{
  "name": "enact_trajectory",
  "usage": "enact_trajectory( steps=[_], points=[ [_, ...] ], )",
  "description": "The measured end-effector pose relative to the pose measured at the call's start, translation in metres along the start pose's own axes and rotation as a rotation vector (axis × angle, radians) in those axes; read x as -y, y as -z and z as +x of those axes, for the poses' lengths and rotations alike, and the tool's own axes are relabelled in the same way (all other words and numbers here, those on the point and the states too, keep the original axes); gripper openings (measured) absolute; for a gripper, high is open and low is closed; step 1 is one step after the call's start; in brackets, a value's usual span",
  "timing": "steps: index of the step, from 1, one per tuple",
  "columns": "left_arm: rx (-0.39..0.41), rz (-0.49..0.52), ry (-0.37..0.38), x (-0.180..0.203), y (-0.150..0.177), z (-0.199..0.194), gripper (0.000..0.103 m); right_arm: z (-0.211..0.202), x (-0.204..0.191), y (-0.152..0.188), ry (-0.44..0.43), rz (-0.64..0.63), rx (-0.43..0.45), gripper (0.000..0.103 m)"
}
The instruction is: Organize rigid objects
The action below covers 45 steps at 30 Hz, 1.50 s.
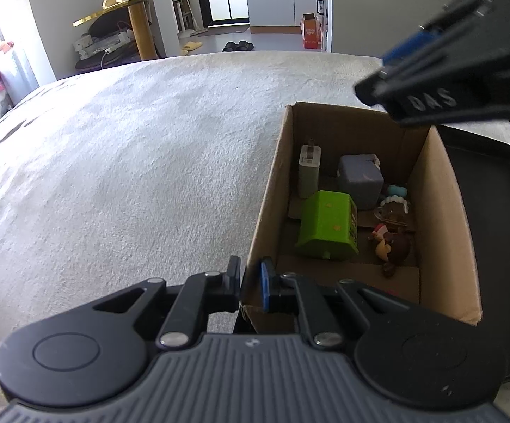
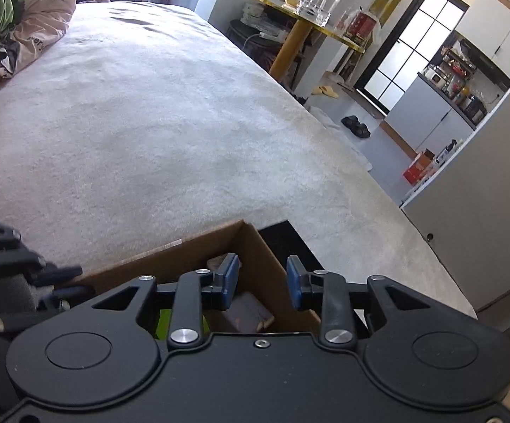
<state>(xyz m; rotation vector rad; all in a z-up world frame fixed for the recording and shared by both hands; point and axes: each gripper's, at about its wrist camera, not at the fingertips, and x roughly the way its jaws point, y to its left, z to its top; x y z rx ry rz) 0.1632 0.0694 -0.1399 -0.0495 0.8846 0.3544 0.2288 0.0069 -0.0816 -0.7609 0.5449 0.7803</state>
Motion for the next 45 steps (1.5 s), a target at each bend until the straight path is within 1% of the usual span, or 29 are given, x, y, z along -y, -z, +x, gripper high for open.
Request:
enact_trajectory(
  steps=[7,11,14,19,27,31,34,35,37,39,40,45],
  points=[
    [-0.001,0.001,0.000,0.000,-0.001,-0.001,0.010,-0.012,0.002,0.016,-0.001,0.040,-0.014,0.031],
    [-0.004,-0.009,0.022,-0.003,-0.003,-0.004,0.010,-0.023,0.004,0.023,0.014,0.067,-0.010,0.031],
    [-0.001,-0.018,0.022,-0.005,-0.005,-0.008,0.010,-0.034,0.010,0.033,0.029,0.110,-0.006,0.032],
    [-0.004,-0.027,0.017,-0.004,-0.006,-0.008,0.008,-0.051,0.020,0.056,0.047,0.213,-0.007,0.040],
    [-0.013,-0.074,0.031,-0.009,-0.008,-0.005,0.008,-0.083,0.032,0.093,0.077,0.307,-0.003,0.041],
    [-0.012,-0.061,0.022,-0.004,-0.010,-0.007,0.008,-0.097,0.037,0.109,0.096,0.354,0.008,0.041],
    [-0.031,-0.064,0.022,-0.004,-0.011,-0.007,0.009,-0.108,0.040,0.123,0.110,0.392,0.018,0.042],
    [-0.044,-0.064,0.015,-0.004,-0.012,-0.009,0.009,-0.110,0.041,0.127,0.113,0.404,0.020,0.043],
    [-0.038,-0.055,-0.004,-0.003,-0.013,-0.014,0.009,-0.116,0.044,0.136,0.111,0.437,0.022,0.043],
    [-0.002,-0.032,-0.032,0.002,-0.013,-0.025,0.009,-0.120,0.046,0.147,0.110,0.471,0.020,0.043],
    [0.005,-0.025,-0.035,0.004,-0.014,-0.029,0.010,-0.123,0.046,0.152,0.108,0.488,0.019,0.043],
    [-0.009,-0.028,-0.006,0.009,-0.013,-0.042,0.010,-0.130,0.044,0.166,0.108,0.543,0.030,0.043]
  ],
)
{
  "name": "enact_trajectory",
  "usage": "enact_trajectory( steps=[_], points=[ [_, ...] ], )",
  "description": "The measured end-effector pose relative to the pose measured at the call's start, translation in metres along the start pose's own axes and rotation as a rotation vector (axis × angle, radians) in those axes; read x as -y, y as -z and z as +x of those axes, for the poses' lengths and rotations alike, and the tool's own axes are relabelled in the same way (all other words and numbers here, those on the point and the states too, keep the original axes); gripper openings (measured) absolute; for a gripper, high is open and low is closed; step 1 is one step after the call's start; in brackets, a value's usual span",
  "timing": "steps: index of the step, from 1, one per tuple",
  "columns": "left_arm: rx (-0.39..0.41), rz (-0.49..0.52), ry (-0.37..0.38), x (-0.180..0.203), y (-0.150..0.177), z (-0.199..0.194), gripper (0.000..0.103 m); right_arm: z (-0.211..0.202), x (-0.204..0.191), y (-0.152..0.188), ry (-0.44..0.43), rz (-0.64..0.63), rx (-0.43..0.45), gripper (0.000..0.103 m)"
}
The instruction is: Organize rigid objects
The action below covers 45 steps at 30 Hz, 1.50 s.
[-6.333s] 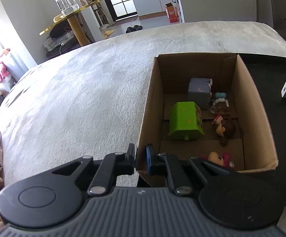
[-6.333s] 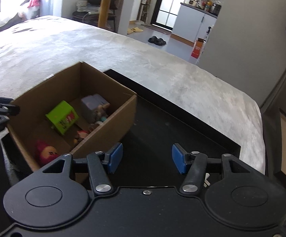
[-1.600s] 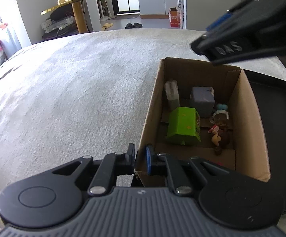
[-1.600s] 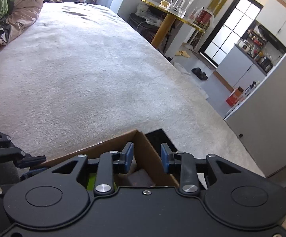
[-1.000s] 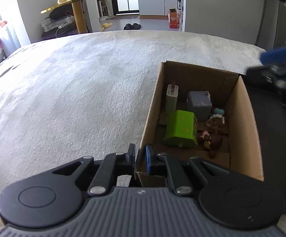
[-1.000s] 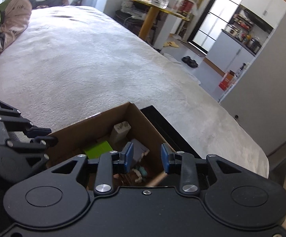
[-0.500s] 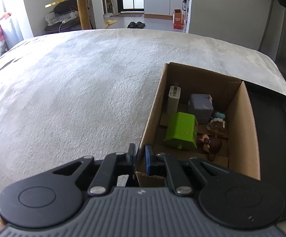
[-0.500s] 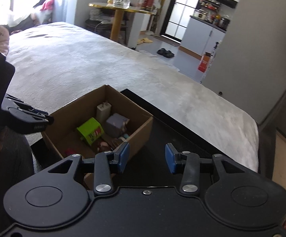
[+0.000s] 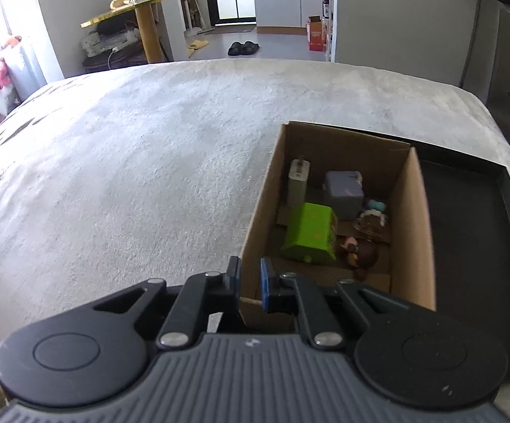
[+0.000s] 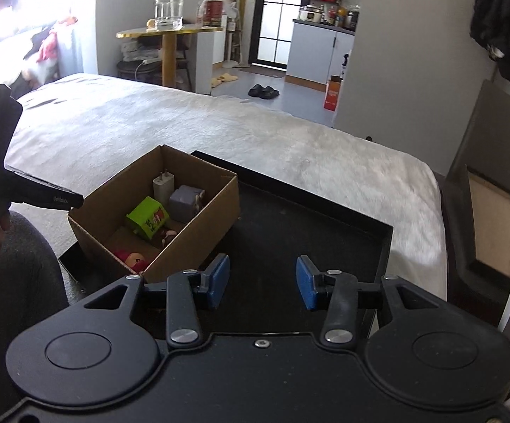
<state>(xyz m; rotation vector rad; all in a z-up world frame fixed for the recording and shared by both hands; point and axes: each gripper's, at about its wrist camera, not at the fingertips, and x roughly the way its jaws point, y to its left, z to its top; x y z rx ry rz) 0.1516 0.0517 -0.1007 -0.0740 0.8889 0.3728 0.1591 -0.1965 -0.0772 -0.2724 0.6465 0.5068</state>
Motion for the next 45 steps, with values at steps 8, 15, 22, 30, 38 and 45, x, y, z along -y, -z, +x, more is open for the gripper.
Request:
enact_trajectory(
  steps=[8,15,22,30,38,45],
  points=[
    [0.015,0.019,0.033,0.010,-0.007,-0.026,0.013,-0.012,0.008,0.009,0.020,0.062,0.021,0.057],
    [0.029,-0.020,0.081,0.005,-0.012,-0.053,0.042,-0.022,0.011,0.012,0.019,0.145,0.010,0.070],
    [0.088,-0.009,0.115,0.004,-0.016,-0.087,0.069,-0.036,0.011,0.012,0.042,0.213,0.010,0.085],
    [0.118,0.019,0.142,0.000,-0.014,-0.117,0.092,-0.053,0.008,0.008,0.062,0.285,-0.001,0.103],
    [0.116,0.028,0.198,-0.008,-0.009,-0.141,0.102,-0.067,0.005,0.002,0.067,0.359,-0.023,0.103],
    [0.118,0.031,0.257,-0.016,-0.006,-0.159,0.103,-0.080,0.009,-0.004,0.075,0.433,-0.029,0.103]
  ],
)
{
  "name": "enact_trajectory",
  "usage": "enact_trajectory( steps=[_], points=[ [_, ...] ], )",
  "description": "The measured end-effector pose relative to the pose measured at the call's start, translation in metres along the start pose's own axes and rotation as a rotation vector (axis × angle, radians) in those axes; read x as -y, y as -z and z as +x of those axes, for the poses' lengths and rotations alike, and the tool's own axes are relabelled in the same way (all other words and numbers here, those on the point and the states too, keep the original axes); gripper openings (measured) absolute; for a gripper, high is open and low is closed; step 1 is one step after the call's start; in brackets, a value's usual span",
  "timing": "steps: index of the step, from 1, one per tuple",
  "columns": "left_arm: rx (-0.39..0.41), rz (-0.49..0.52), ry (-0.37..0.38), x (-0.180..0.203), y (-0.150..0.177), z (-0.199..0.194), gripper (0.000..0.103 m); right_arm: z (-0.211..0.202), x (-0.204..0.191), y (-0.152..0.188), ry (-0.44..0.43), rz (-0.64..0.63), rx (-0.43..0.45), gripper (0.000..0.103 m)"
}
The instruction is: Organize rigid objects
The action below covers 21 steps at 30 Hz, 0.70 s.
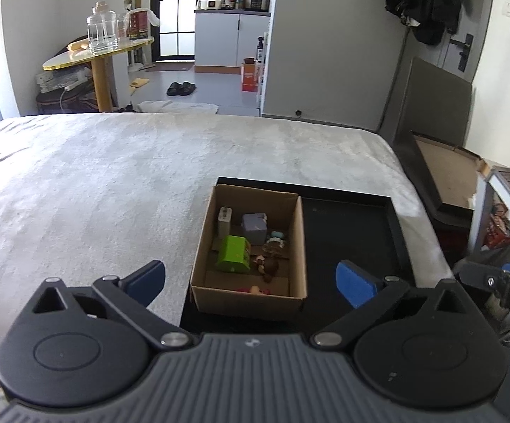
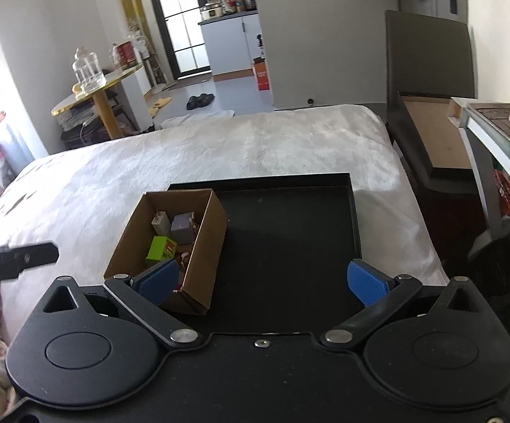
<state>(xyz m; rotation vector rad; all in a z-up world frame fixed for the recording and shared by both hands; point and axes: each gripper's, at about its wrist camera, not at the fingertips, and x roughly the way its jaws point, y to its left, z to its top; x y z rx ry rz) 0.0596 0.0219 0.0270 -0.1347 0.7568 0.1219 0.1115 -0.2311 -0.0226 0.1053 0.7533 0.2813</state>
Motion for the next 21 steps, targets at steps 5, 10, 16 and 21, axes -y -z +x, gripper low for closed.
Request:
enact_trajectory(
  steps=[5,10,16,21],
  points=[
    [-0.014,0.009,0.007,-0.004,0.000,-0.010,0.103,-0.009,-0.002,-0.001,0.018,0.022,0.003,0.103],
    [-0.005,0.029,0.035,-0.005,0.004,-0.019,0.103,-0.016,0.001,0.003,0.026,0.012,-0.002,0.103],
    [0.009,0.030,0.050,-0.005,0.007,-0.033,0.103,-0.029,0.005,0.005,-0.011,0.060,-0.013,0.103],
    [0.017,0.048,0.063,-0.006,0.011,-0.041,0.103,-0.038,-0.001,0.008,-0.007,0.033,-0.011,0.103]
  ],
)
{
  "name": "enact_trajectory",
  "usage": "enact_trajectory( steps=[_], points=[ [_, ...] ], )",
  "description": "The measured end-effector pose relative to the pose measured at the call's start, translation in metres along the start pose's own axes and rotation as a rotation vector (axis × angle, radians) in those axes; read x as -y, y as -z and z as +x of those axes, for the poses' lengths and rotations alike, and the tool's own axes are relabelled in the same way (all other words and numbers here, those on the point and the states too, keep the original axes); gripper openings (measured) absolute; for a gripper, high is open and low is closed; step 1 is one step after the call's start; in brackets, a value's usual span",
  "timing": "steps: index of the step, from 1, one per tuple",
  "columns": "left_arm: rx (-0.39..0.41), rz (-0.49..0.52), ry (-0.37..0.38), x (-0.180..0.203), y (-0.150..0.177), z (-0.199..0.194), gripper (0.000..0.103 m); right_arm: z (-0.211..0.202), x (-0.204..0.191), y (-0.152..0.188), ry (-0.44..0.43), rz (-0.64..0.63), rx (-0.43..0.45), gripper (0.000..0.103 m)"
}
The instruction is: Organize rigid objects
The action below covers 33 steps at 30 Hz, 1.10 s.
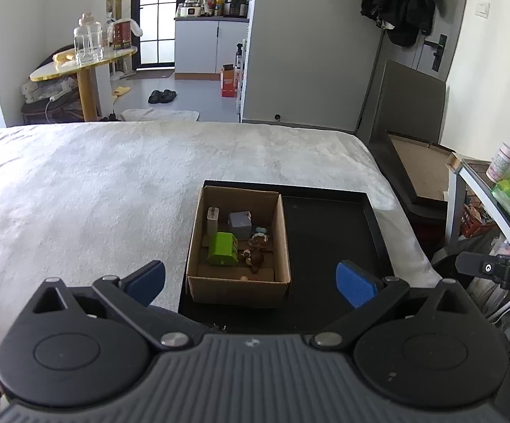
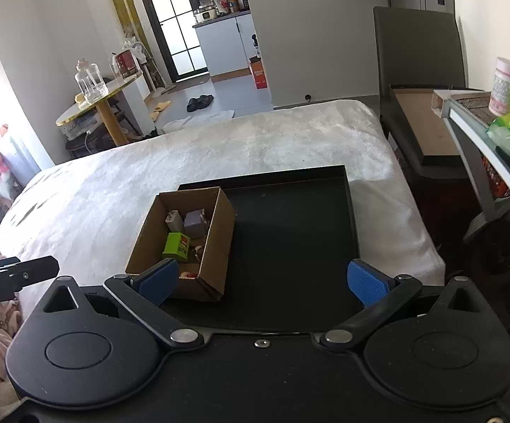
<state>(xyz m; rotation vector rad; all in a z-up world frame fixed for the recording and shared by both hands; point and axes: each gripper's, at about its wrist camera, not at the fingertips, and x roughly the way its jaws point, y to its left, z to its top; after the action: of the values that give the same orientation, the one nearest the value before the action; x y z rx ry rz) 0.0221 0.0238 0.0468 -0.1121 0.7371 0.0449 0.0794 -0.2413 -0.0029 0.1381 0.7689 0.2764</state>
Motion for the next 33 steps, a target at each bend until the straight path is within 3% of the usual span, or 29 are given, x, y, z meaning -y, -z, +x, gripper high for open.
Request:
enact_trajectory(
  steps=[33],
  points=[
    [0.009,0.026,-0.013,-0.005,0.009,-0.013,0.103,-0.018,-0.013,0.016,0.014,-0.015,0.014,0.103]
  ],
)
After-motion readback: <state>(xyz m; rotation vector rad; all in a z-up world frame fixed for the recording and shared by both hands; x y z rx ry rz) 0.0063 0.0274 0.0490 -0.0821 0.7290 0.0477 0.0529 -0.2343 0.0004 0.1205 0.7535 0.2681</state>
